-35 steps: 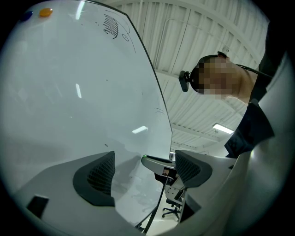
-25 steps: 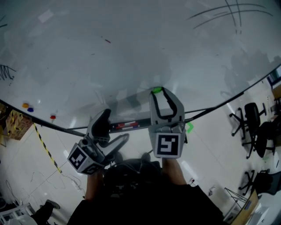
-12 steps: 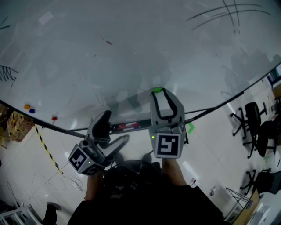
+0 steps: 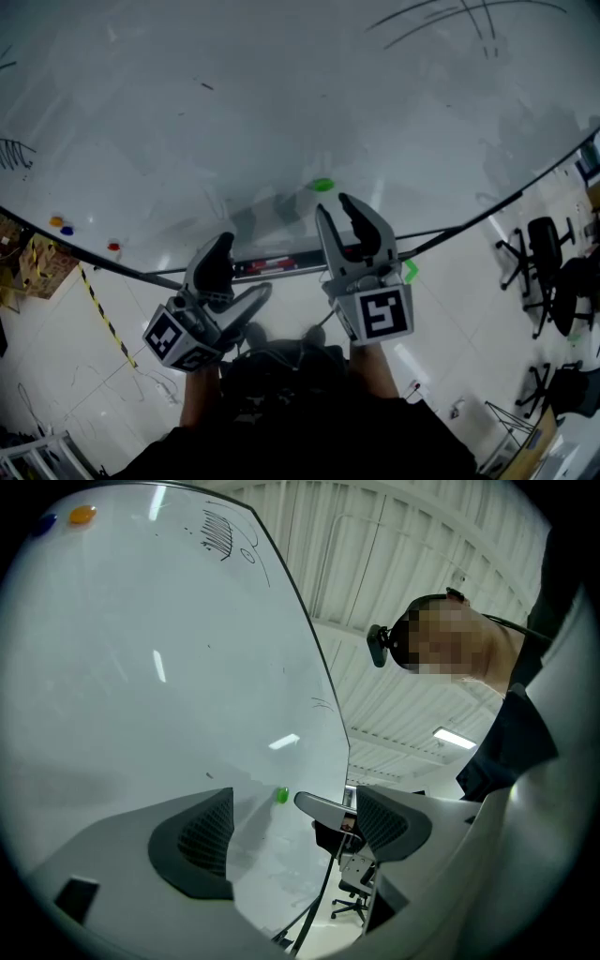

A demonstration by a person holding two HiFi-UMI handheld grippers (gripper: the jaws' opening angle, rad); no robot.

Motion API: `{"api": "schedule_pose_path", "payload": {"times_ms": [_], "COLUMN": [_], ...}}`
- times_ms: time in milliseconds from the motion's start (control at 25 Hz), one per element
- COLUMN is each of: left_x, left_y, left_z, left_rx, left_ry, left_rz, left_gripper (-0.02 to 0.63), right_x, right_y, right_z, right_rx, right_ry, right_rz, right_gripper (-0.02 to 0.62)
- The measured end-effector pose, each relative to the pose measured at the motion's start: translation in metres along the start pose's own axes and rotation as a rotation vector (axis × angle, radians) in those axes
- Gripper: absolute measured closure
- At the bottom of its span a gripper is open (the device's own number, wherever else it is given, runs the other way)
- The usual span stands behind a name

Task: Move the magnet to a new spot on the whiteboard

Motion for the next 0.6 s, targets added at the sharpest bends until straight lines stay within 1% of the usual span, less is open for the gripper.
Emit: {"api": "schedule_pose_path", "payload": {"times_ms": [120, 320, 600], "left_x": [0.008, 0.029, 0.053], "left_y": [-0.005, -0.019, -0.044], "left_z": [-0.006, -0.018, -0.018], "left_rx": [-0.009, -0.03, -0.048], "left_ry": [0.01, 0.037, 0.136], "left_rz": [-0.001, -0.002, -0.005], "left_gripper": [0.202, 0.202, 0.202], "right_x": [0.004, 0.012, 0.016], "right_y": [0.001, 0.0, -0.013], "right_z": [0.01, 0.029, 0.058], "right_rx": [0.032, 0.044, 0.056], "right_ry": [0.06, 0.13, 0.243], "right_rz": [-0.066, -0.104, -0.174], "right_gripper": [0.44, 0.44, 0.441]}}
Point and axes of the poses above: the fingertips, and each gripper's own axes: z backward along the fingers, x to its right, y out of its top, the point moved 1 cm from there along z, backward along the fingers
